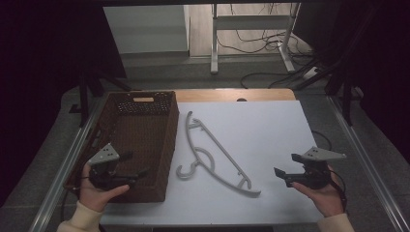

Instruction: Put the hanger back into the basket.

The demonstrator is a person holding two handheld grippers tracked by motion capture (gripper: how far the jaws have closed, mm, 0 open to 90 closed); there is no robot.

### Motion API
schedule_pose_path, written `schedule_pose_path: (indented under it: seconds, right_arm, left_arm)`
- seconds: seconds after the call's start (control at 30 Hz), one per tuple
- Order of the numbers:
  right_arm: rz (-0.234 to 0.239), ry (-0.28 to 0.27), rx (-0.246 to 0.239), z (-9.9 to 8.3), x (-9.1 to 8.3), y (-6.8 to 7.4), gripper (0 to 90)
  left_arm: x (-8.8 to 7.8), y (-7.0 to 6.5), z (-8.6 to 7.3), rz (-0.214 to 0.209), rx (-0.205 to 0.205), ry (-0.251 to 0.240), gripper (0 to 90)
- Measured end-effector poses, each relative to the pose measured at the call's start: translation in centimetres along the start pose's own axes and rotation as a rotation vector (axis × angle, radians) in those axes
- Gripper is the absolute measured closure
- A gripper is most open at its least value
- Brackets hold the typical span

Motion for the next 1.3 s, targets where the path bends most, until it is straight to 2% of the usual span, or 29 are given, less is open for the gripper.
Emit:
schedule_pose_path:
  seconds: [0.13,0.33,0.5,0.67,0.93,1.3]
  right_arm:
    - [0.001,0.006,-0.019,0.1,0.3,-0.2,17.3]
    - [0.009,0.028,-0.05,0.4,0.6,0.9,18.2]
    - [-0.006,0.028,-0.032,0.3,0.5,0.7,18.3]
    - [-0.015,0.04,-0.012,0.2,0.9,0.2,18.7]
    - [-0.009,0.038,-0.017,0.5,1.1,0.4,20.3]
    - [-0.006,0.058,-0.011,1.1,1.9,0.6,20.2]
  left_arm:
    - [-0.2,0.0,-0.2,0.012,-0.002,0.0,14.8]
    - [-0.6,0.0,-0.5,0.025,0.0,0.001,14.6]
    - [-0.8,-0.3,-0.2,0.02,0.006,-0.01,14.6]
    - [-0.4,-0.3,-0.5,0.015,0.007,0.012,14.5]
    - [-0.5,-0.3,-0.6,0.011,-0.001,0.01,14.6]
    - [-0.1,-0.5,-0.7,0.012,0.015,0.029,14.5]
Point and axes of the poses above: each handheld gripper's, and its own axes: x roughly forward along the jaws, z roughly out of its top, y roughly to its left, the point moved 7 cm from there along x, roughly forward along the jaws, and after that the axes turned 5 degrees about z, right-handed, at the moved point
